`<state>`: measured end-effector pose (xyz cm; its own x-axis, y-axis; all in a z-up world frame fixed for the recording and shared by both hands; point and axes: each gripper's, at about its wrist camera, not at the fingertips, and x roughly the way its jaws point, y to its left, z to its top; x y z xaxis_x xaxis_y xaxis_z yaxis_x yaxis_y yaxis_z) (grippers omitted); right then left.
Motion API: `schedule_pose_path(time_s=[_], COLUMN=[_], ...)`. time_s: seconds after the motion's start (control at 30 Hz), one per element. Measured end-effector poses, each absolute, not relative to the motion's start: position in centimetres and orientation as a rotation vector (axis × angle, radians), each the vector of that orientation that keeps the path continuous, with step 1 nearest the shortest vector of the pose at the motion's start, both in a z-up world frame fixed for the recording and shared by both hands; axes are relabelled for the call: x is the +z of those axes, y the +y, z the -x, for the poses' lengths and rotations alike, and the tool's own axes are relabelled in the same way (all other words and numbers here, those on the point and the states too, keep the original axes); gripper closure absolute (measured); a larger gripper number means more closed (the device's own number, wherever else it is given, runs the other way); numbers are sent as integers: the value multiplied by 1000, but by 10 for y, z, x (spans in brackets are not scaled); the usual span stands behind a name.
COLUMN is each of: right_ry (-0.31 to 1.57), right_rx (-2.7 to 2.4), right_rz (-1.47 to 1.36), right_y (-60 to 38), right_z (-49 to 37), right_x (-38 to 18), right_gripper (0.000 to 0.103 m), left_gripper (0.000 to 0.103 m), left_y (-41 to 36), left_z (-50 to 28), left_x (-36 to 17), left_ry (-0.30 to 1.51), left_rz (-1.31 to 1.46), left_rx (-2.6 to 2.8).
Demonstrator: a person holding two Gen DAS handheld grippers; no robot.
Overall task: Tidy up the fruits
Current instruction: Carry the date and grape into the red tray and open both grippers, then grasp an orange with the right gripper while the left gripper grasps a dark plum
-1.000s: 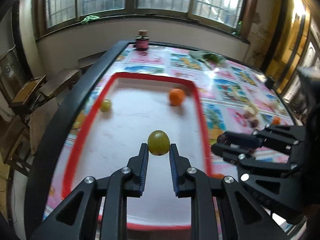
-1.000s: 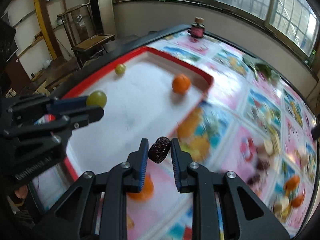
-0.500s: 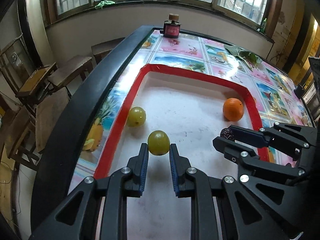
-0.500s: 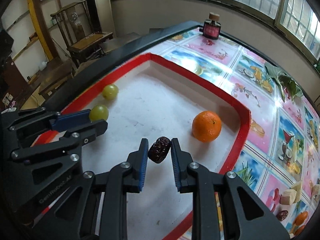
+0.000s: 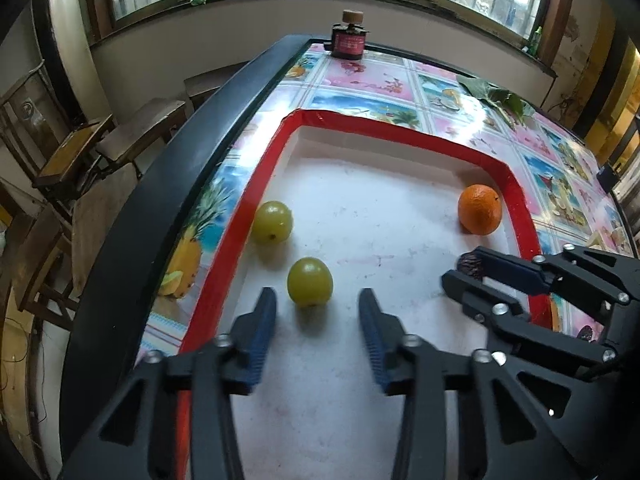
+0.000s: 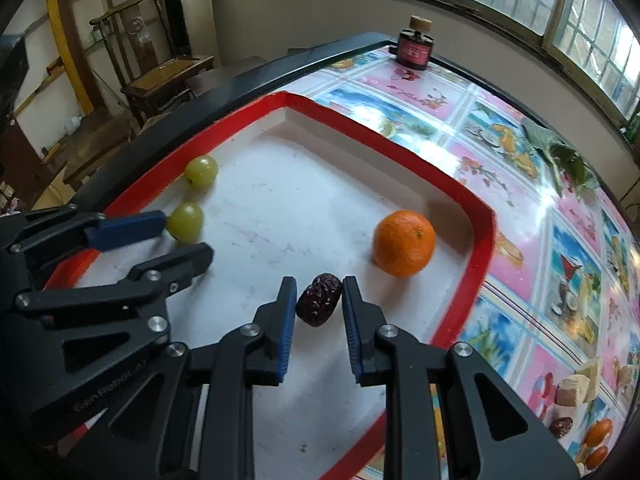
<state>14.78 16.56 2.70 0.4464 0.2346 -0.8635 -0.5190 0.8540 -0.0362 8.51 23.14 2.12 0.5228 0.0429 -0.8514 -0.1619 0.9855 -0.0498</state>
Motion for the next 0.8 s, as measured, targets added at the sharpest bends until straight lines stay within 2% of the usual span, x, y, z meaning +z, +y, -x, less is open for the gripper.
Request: schedule_pose_path(time_s=[0.1,0.3,0.53,0.67,0.8], right_ry=[1007,1008,1013,1013,1018], right_rx=[465,447,459,453,424], right_rz=[305,282,240,222,167], right_y=[159,143,116,89,40], right_z=[-146,-136,-108,-86,-61], right_x=[30,39,50,56,61], right_gripper=[78,78,77,66,66], left_gripper=[44,35,35,35,35], left_y=[233,229,209,188,161], left_z=[-81,-71,-52,-40,-27], left_x=[25,32,40,47,52], left_ry=[1008,1003,995,985,975], left_rz=[137,124,121,114,110], left_rx=[131,151,138,110,68])
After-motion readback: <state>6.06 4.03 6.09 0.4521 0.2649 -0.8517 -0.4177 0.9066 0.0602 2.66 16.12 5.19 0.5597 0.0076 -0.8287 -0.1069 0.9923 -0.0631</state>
